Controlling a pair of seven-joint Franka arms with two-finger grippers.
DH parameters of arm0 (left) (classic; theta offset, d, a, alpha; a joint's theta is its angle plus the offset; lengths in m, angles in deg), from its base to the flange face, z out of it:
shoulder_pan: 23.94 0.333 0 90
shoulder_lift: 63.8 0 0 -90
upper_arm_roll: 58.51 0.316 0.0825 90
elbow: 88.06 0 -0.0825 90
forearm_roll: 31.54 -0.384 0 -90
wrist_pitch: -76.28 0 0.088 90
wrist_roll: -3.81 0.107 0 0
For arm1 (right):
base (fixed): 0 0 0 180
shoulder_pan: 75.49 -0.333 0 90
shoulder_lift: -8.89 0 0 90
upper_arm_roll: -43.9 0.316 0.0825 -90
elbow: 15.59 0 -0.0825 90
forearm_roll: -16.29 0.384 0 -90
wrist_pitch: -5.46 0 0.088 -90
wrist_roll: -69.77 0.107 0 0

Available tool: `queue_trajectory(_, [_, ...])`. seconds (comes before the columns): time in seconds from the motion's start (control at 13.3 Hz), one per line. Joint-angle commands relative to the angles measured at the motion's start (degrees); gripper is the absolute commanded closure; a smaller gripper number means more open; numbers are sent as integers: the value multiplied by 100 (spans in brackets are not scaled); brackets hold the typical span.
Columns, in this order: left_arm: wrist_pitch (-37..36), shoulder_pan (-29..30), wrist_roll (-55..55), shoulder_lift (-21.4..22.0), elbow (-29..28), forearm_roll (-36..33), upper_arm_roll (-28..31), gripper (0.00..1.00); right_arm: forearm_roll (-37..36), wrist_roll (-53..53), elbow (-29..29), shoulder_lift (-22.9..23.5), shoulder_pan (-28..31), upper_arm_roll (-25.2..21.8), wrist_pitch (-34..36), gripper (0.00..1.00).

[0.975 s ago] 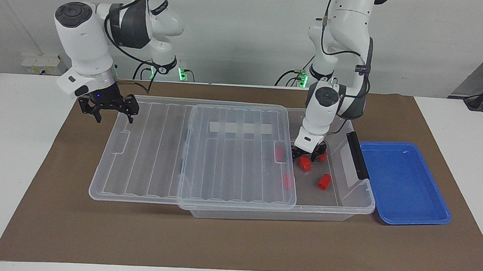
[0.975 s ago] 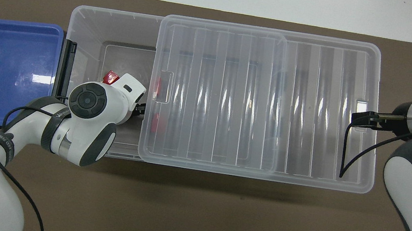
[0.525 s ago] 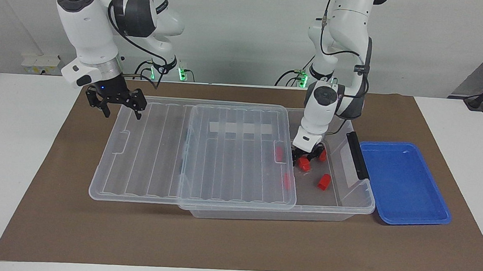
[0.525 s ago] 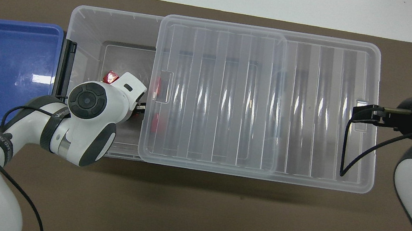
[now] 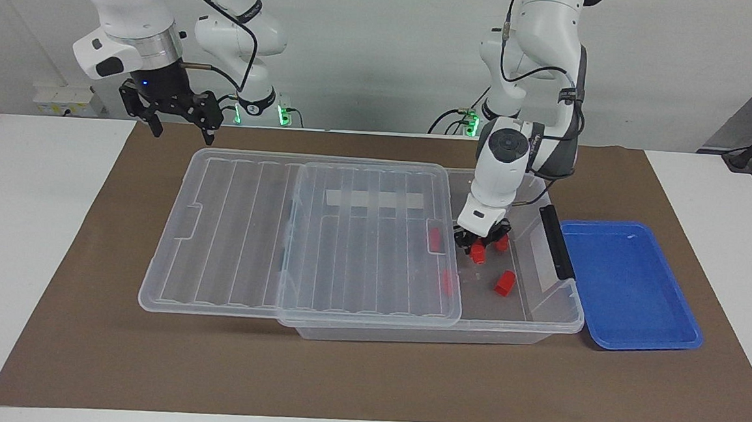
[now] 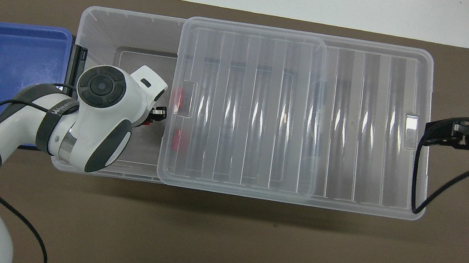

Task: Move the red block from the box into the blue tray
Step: 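Carry the red block with the left gripper over the blue tray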

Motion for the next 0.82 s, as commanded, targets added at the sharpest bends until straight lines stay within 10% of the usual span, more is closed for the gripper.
queue_trajectory(0.0, [-987,20,17,20,746,-131,52,87,-40,50,-105,66,33,40,137,0])
queue_trajectory(0.75, [-2494,2066,3768,266,1891,-60,105,86,-4,41,-87,66,183,13,120,0])
